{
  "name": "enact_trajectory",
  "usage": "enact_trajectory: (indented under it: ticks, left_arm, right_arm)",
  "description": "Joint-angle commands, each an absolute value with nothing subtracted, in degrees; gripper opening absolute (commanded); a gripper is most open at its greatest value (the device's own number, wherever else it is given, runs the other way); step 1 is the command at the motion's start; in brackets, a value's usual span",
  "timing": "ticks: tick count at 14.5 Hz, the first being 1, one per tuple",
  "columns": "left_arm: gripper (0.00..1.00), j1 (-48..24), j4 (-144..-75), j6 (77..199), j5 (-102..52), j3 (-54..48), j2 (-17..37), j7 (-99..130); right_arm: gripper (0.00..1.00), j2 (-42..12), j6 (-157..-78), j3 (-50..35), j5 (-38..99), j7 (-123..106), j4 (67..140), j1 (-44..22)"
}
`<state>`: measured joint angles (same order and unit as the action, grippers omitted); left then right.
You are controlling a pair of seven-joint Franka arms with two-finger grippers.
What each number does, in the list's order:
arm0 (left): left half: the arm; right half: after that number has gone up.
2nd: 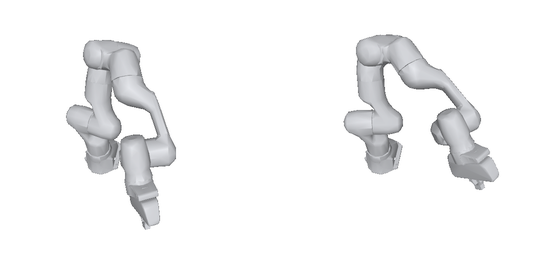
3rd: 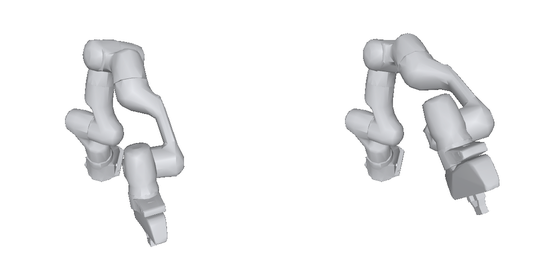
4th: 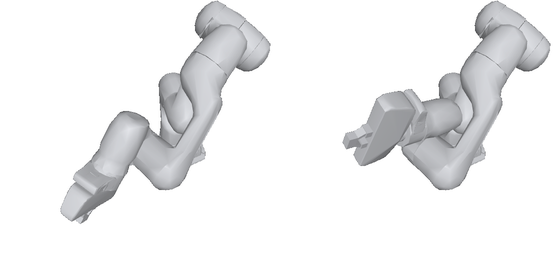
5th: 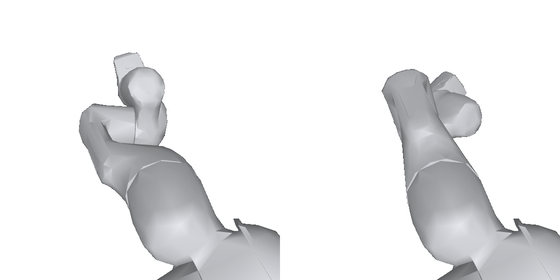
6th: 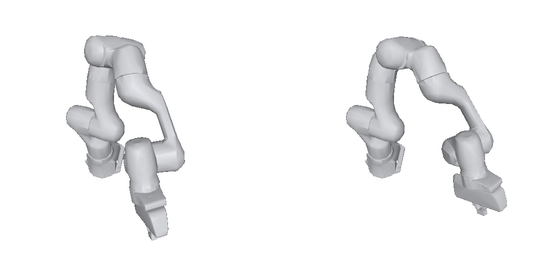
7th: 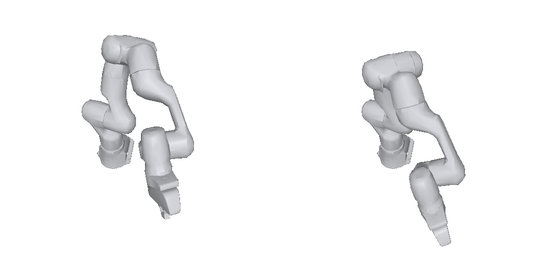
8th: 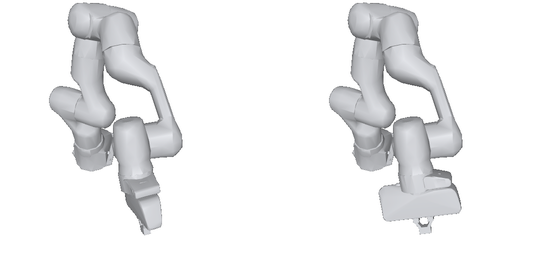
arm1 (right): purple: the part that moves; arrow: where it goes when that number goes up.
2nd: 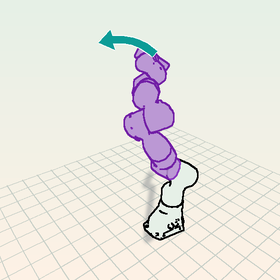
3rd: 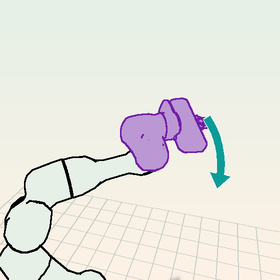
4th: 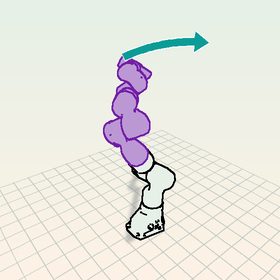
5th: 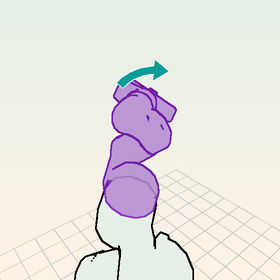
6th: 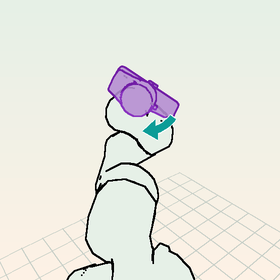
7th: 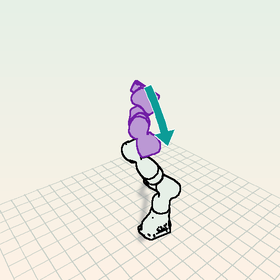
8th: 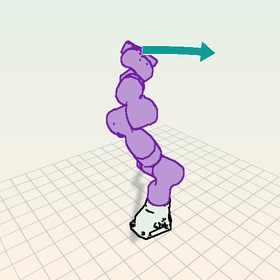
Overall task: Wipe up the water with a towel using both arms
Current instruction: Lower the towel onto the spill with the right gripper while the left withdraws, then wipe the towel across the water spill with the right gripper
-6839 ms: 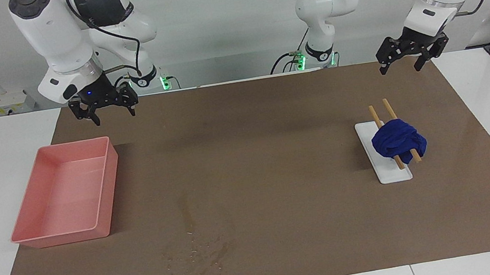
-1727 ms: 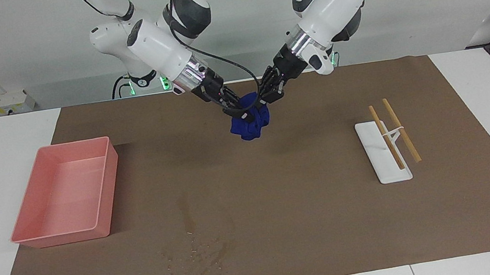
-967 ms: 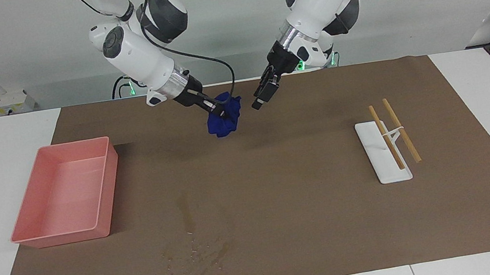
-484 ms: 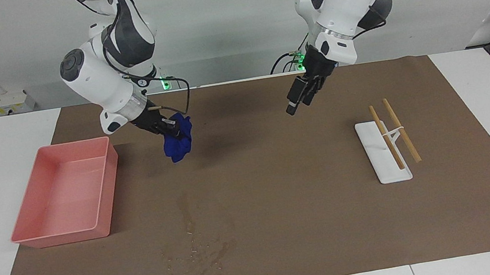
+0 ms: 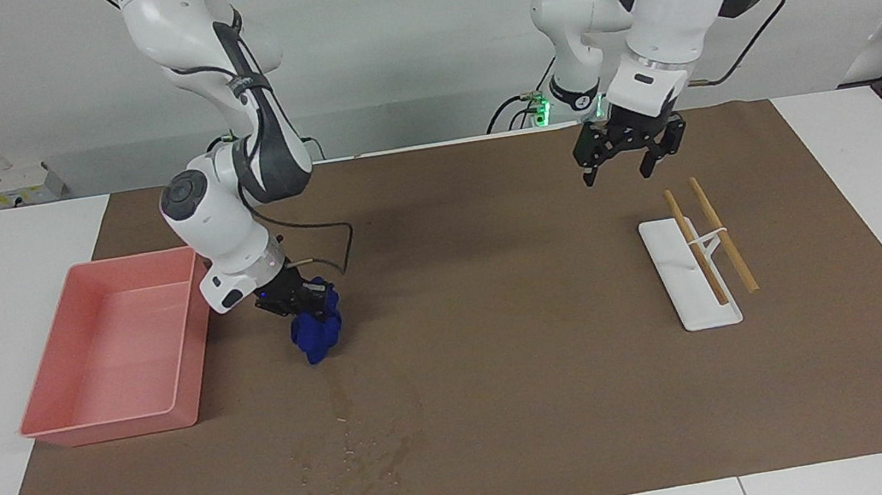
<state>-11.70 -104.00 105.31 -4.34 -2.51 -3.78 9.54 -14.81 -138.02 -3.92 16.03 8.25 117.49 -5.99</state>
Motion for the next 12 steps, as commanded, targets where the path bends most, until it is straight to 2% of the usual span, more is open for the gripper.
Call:
enact_trajectory:
  ticks: [1,3,4,6,9,12]
  left_arm:
    - [1.00,-5.5,-101.1,98.0,-3.2,-3.1,-4.4,0.3]
    - [1.00,-3.7,-95.1,90.6,-2.8,-3.1,-3.6,-1.2]
    - [1.00,-1.5,-94.7,90.8,-2.9,-3.9,-3.5,-1.5]
    - [1.00,5.0,-98.0,94.4,-3.1,-9.5,-4.5,-1.3]
    - [1.00,4.9,-99.7,96.8,-3.0,-11.3,-5.3,-1.6]
    - [1.00,2.7,-97.2,95.7,-3.1,-8.7,-3.6,-1.3]
  right_arm:
    - [0.00,-19.3,-143.7,-4.5,14.8,5.4,115.8,-5.1]
    - [0.00,-22.5,-148.5,-4.7,14.8,4.5,113.2,-5.5]
    - [0.00,-23.9,-150.1,-4.7,14.9,3.4,111.2,-6.1]
    - [0.00,-27.1,-152.9,-4.8,15.0,0.1,106.7,-7.2]
    - [0.00,-30.3,-158.4,-5.0,15.2,-6.1,103.3,-7.3]
    - [0.00,-31.4,-158.5,-5.4,15.1,-7.5,100.7,-7.2]
